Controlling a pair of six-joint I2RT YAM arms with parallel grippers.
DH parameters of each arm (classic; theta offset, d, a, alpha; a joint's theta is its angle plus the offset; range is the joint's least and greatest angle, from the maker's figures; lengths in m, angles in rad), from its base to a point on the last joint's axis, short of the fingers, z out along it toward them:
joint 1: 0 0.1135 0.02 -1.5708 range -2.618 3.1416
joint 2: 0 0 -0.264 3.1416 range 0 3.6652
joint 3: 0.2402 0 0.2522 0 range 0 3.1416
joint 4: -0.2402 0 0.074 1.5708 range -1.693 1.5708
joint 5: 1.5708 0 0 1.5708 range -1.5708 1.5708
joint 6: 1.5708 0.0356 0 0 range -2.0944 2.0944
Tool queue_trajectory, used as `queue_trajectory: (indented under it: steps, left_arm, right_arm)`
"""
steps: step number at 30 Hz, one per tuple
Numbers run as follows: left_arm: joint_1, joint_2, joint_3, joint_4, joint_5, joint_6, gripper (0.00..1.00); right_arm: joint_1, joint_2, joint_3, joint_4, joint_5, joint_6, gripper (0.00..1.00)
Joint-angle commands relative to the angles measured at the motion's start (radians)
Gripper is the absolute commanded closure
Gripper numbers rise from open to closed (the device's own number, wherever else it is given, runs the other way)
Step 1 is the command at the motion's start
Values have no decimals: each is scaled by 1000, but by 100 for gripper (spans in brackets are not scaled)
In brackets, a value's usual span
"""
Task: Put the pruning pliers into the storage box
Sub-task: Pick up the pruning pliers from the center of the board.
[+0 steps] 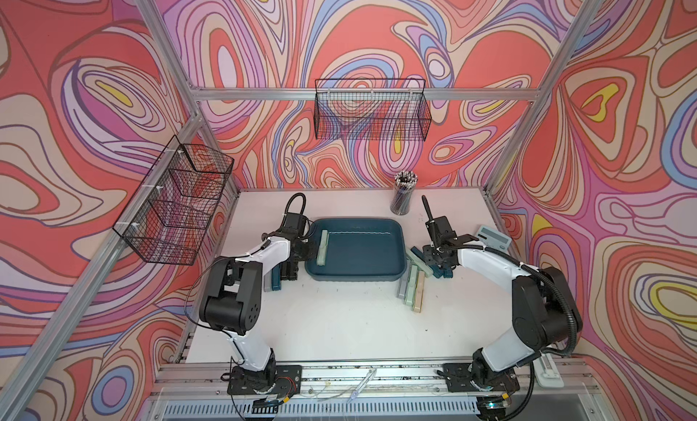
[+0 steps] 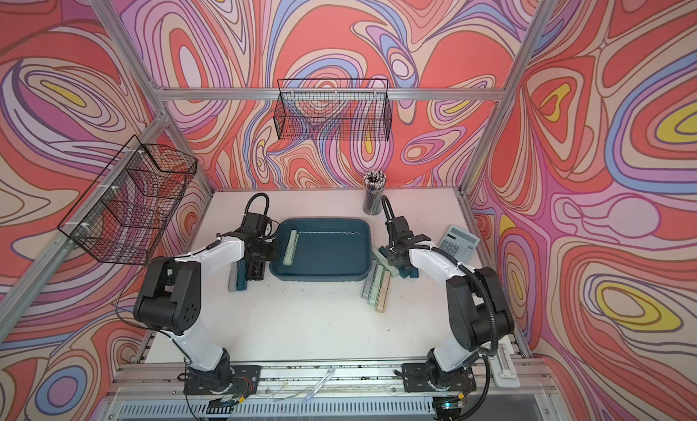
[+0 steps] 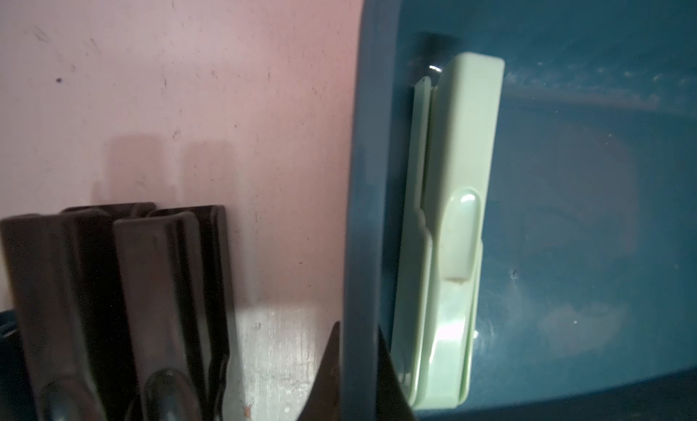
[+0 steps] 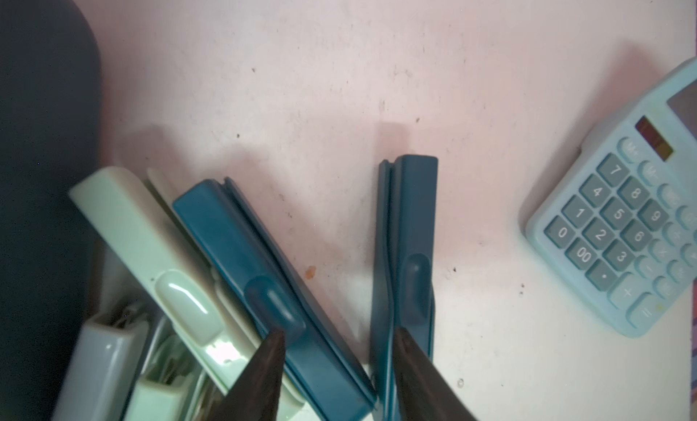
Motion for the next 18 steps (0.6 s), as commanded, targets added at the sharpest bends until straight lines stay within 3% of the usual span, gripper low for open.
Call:
queue_trajectory:
  steps: [1,9,18]
  left_arm:
    - [-7,-27,-15,13,-11,13,100]
    - [-7,-29,-13,9,-12,16,100]
    - [-8,-23,-4,8,-13,19,100]
  right_arm:
    - [-5,21,6,-16,20,-50,54]
    - [-7,28,-10,-33,-55,-117,57]
    - [-8,31,-17,-57,-49,-138,57]
